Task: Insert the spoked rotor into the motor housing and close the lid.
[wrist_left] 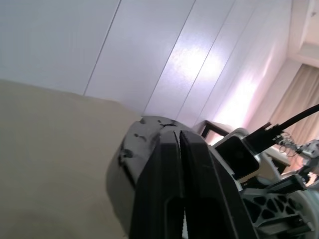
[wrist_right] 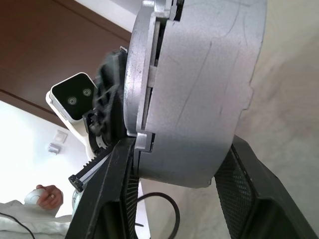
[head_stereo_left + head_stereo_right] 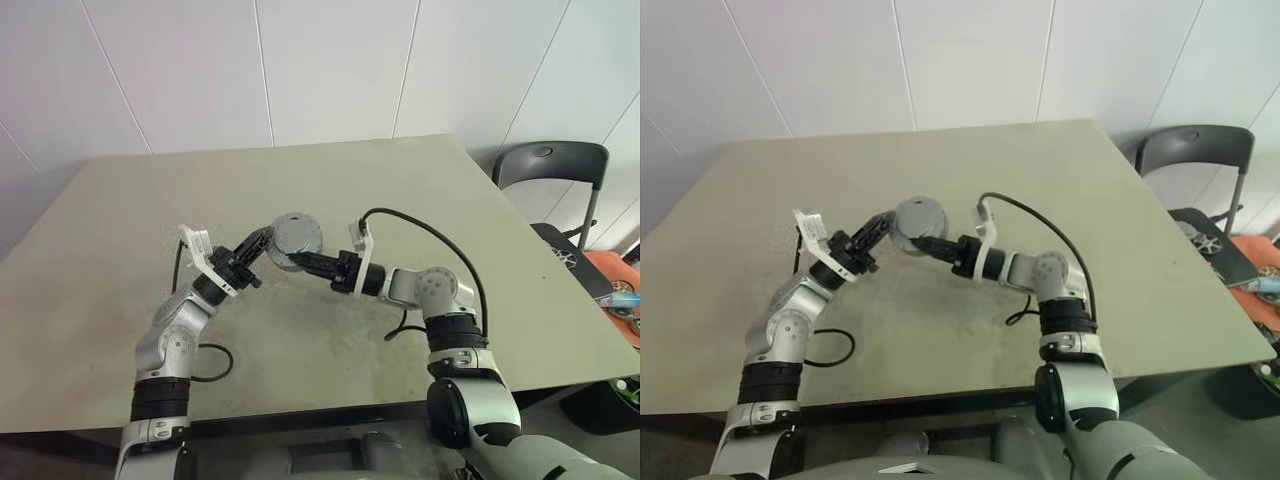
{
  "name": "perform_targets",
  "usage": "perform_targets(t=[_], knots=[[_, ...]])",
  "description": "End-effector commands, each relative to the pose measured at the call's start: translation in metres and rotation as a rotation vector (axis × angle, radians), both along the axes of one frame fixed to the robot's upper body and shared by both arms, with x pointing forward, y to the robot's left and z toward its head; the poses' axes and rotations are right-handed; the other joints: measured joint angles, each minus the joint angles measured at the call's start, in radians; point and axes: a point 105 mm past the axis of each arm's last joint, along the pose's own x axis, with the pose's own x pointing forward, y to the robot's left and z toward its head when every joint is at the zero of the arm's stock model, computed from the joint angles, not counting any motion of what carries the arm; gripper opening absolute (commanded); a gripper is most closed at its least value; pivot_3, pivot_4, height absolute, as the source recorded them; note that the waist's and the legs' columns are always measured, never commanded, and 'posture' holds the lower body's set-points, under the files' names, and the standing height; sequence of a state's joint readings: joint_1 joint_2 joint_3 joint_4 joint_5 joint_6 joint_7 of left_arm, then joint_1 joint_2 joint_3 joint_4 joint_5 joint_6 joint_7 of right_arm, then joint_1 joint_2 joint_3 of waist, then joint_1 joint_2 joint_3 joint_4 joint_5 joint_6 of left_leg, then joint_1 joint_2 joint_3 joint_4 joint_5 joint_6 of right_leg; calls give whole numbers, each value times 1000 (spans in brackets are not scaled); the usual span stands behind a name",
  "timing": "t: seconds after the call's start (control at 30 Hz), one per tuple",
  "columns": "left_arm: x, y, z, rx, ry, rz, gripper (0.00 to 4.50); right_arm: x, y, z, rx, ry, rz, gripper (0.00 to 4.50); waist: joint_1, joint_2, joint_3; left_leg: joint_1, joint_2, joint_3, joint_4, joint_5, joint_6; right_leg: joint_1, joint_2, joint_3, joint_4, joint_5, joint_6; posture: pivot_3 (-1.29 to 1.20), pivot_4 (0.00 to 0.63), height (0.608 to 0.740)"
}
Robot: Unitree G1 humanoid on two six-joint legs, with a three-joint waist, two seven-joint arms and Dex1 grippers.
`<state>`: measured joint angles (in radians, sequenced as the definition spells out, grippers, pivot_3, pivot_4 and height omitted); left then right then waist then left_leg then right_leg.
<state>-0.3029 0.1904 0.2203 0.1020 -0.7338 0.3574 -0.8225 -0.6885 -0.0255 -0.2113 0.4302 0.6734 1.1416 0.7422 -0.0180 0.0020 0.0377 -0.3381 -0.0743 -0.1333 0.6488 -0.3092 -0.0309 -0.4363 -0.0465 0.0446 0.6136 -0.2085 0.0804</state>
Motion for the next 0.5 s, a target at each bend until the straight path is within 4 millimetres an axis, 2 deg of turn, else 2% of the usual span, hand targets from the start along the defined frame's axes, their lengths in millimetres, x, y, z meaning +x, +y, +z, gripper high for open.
perform_targets(t=[0.03, 0.13, 0.3, 0.33, 0.5], knots=[[-5, 1, 18, -60, -49, -22, 1593, 4, 6, 29, 74, -86, 10, 1839, 1, 0, 0, 0, 0, 0, 0, 0, 0, 0, 0, 0, 0, 0, 0, 0, 0, 740], [-8, -3, 20, -87, -35, -59, 2634, 4, 7, 29, 78, -87, 12, 1839, 1, 0, 0, 0, 0, 0, 1, 0, 0, 0, 0, 0, 0, 0, 0, 0, 0, 740], [-10, -14, 6, -23, 19, -101, 4274, 3, 7, 34, 100, -100, 16, 1839, 1, 0, 0, 0, 0, 0, 1, 0, 0, 0, 0, 0, 0, 0, 0, 0, 0, 740], [-8, -13, 6, -15, 17, -85, 4474, 4, 7, 36, 107, -105, 15, 1839, 0, 0, 0, 0, 0, 0, 1, 0, 0, 0, 0, 0, 0, 0, 0, 0, 0, 740], [9, 7, 13, -33, -6, 65, 4474, 3, 6, 42, 134, -129, 18, 1839, 2, 0, 0, 0, 0, 0, 1, 0, 0, 0, 0, 0, 0, 0, -1, 0, 0, 740]])
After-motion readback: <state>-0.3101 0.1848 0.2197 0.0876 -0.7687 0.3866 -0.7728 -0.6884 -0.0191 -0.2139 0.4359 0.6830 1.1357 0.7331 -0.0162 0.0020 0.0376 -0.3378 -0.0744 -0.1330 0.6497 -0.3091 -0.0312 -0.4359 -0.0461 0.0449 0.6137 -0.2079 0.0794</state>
